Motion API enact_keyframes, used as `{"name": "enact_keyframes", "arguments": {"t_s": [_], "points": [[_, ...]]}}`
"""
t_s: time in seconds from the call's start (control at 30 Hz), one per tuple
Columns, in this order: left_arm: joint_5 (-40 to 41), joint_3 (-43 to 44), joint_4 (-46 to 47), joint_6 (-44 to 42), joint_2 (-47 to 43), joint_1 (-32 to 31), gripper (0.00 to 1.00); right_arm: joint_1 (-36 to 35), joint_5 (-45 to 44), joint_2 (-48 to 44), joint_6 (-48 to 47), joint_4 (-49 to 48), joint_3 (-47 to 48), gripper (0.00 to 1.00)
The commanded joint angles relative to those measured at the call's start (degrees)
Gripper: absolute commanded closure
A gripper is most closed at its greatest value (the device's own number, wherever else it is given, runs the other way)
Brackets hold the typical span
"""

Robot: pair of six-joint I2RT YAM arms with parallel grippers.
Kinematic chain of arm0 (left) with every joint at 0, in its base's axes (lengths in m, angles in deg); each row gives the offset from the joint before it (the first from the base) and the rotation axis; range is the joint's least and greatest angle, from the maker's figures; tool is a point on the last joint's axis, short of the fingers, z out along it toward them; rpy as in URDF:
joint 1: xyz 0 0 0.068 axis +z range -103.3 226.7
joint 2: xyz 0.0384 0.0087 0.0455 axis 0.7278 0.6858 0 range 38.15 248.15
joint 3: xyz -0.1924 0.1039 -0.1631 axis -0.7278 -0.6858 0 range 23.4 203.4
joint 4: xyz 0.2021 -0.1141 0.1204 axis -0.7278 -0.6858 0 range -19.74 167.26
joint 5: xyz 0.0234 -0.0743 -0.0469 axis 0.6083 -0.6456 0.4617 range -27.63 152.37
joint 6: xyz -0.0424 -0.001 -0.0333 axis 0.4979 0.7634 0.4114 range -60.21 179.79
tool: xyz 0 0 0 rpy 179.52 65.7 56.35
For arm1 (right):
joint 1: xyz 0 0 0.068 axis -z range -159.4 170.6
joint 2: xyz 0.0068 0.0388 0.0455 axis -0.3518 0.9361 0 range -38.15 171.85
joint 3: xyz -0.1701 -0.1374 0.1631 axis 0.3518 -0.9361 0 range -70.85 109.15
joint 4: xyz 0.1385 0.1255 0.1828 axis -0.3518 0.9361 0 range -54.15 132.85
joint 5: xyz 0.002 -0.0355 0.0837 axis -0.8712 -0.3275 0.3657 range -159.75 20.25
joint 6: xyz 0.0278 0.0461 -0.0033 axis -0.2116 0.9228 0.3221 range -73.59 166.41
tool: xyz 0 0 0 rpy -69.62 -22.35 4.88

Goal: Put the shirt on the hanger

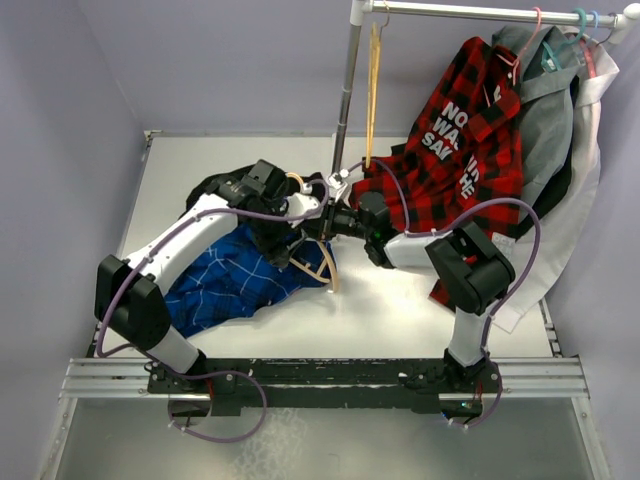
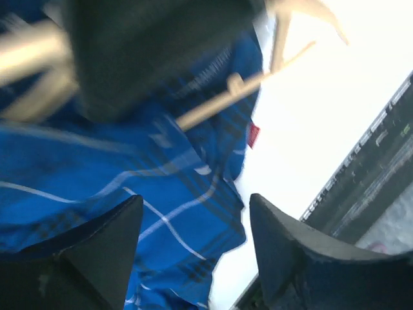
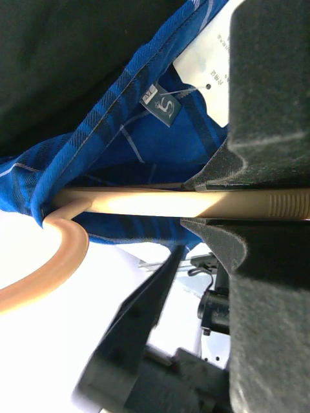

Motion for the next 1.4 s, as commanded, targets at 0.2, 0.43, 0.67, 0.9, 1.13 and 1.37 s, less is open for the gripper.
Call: {"name": "enact_keyframes", "arguments": {"t_s": [0.2, 0.43, 0.67, 0.9, 1.13, 1.37], "points": [[-3.33, -1.03, -5.37, -16.36, -6.35, 1.06, 0.0, 1.44, 0.31, -0.11, -0.82, -7.01, 1.03, 1.0], [-36.81, 9.67, -5.62, -38.78, -7.32, 23.9, 0.0, 1.46, 0.61, 0.34, -0.92, -7.43, 0.5, 1.0], [-46.12, 24.83, -30.28, -64.69, 11.2, 24.87, 0.0, 1.41, 0.41, 0.06, -1.38, -7.61, -0.34, 1.0], [-47.38, 32.0, -30.24, -65.32, 20.6, 24.87, 0.0, 1.41, 0.28, 0.47, -1.84, -8.06, -1.12, 1.0], [-47.81, 46.32, -30.29, -58.04, 31.04, 25.32, 0.0, 1.41, 0.44, 0.57, -2.25, -7.9, -0.93, 1.0], [-43.16, 44.93, -30.31, -59.42, 33.67, 22.93, 0.0, 1.41, 1.02, 0.79, -2.79, -7.44, -0.27, 1.0]]}}
